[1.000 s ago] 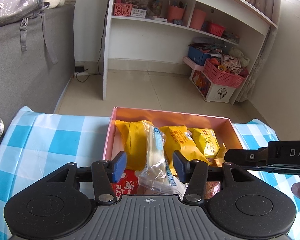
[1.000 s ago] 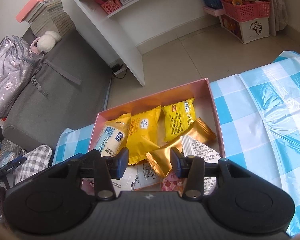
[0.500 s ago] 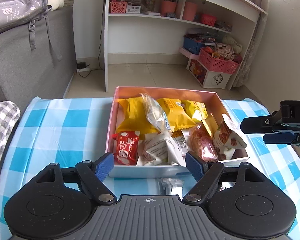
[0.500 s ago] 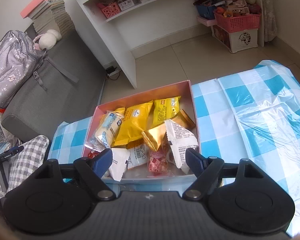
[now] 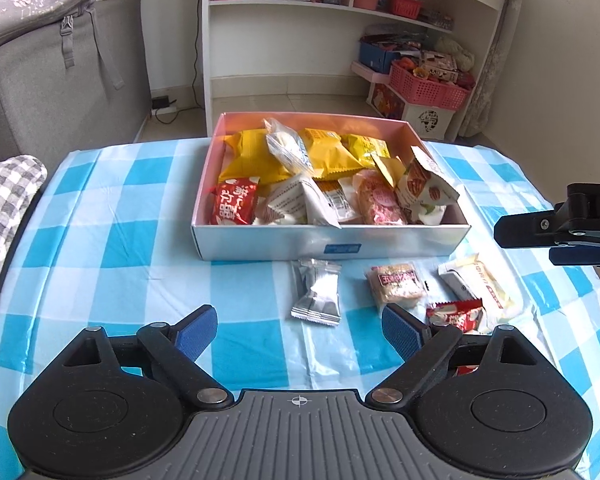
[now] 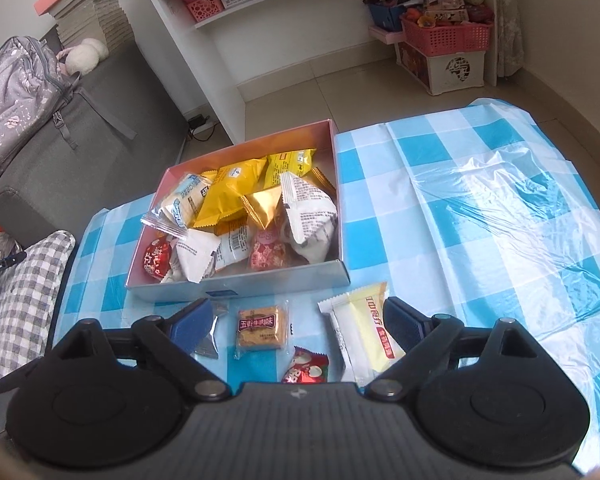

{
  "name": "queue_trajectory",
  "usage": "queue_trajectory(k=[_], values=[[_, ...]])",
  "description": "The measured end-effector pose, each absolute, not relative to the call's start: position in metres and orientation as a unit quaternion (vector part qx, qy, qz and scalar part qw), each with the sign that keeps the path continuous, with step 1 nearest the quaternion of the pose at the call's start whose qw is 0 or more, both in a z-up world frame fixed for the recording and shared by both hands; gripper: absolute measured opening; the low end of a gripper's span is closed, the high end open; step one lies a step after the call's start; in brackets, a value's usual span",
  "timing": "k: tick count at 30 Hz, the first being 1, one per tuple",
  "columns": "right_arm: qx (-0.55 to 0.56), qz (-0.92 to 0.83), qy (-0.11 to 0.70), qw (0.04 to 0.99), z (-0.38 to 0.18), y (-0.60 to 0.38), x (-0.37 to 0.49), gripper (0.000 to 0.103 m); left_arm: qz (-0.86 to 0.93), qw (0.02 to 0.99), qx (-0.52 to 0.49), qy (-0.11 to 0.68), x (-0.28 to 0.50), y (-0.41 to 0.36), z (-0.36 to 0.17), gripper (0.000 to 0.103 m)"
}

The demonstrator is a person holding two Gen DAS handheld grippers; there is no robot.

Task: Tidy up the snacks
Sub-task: 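Withdraw both tools from the box back over the remaining snacks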

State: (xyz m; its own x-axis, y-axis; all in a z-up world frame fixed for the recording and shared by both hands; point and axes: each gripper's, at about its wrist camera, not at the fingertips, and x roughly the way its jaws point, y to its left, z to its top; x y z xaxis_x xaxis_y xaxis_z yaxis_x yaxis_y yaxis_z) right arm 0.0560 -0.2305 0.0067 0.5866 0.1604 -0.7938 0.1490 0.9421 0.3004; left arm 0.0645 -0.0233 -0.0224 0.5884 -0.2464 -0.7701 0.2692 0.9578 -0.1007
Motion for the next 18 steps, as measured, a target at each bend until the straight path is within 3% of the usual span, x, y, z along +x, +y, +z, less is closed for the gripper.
queue_trajectory(k=[7, 18], values=[[0.124, -0.033, 0.468, 0.875, -0.007, -0.239, 0.045, 0.093, -0.171, 0.880, 0.026, 0.442, 0.048, -0.055, -0.032, 0.091], [0.147, -0.068, 0.474, 0.865, -0.030, -0.273, 0.048, 0.094, -0.213, 0.873, 0.036, 0.438, 0.040, -0.113, -0.053, 0.090]])
